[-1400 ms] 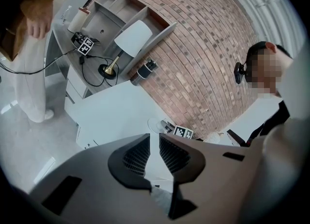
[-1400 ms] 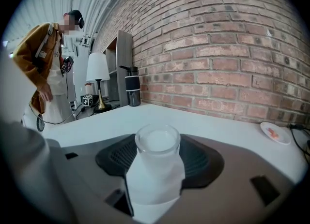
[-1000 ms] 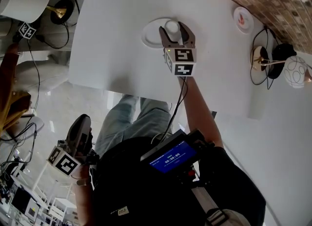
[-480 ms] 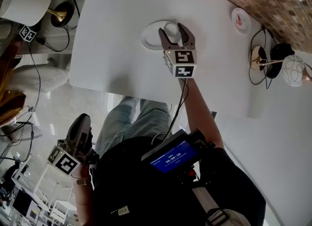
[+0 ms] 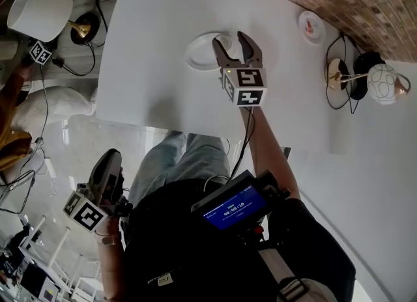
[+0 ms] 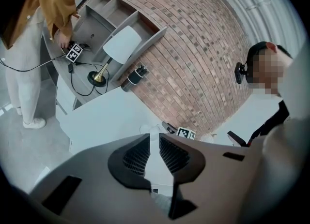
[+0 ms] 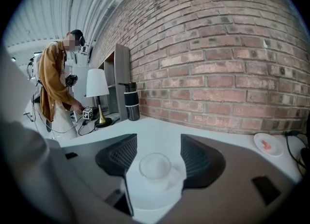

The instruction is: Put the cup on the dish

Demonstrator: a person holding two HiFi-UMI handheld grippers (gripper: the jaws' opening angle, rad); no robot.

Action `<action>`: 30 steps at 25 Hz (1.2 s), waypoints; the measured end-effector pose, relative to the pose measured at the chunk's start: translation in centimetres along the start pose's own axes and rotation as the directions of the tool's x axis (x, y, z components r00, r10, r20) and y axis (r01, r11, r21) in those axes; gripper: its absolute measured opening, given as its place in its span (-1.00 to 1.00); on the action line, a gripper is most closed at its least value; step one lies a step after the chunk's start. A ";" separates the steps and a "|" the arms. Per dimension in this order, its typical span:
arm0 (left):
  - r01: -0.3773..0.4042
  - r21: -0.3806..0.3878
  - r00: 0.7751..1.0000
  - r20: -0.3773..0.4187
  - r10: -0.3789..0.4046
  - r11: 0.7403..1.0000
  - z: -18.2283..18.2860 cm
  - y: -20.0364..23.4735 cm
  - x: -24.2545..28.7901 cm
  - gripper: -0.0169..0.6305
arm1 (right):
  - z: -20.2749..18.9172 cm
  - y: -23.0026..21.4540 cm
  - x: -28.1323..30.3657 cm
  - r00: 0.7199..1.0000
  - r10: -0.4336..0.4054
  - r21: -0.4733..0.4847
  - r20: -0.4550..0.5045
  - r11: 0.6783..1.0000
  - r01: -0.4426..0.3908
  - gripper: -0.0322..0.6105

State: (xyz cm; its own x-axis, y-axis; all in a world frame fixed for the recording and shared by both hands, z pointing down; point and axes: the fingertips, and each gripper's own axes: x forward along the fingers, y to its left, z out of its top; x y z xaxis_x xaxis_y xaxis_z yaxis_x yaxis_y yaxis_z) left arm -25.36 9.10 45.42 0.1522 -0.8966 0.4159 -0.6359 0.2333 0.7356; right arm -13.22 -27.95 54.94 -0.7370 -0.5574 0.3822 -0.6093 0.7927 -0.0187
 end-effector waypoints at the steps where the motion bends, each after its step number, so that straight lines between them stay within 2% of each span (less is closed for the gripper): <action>1: 0.002 0.010 1.000 -0.005 -0.002 1.000 0.2 -0.1 0.0 -0.76 | 0.7 -0.1 -0.3 1.000 -0.003 -0.002 0.011 1.000 0.003 -0.08; 8: 0.072 0.059 0.997 0.010 -0.072 0.996 1.8 -2.2 0.3 -0.76 | 6.2 0.1 -2.5 0.997 0.015 -0.051 0.079 0.999 -0.011 -0.08; 21: 0.196 0.130 0.980 -0.014 -0.196 0.972 3.3 -6.0 1.6 -0.76 | 15.4 -0.2 -8.8 0.967 -0.021 -0.041 0.254 0.999 0.032 -0.08; 30: 0.232 0.166 0.973 -0.055 -0.225 0.959 3.7 -7.0 2.4 -0.76 | 20.2 0.4 -14.3 0.942 0.007 -0.055 0.334 0.998 0.012 -0.08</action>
State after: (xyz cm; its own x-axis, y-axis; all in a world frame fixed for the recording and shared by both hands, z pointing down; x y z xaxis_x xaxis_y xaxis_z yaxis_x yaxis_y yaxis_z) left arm -23.34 3.88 39.26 0.3333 -0.9038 0.2683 -0.6999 -0.0466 0.7128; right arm -8.83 -24.67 30.78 -0.7967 -0.6023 0.0511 -0.6011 0.7983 0.0371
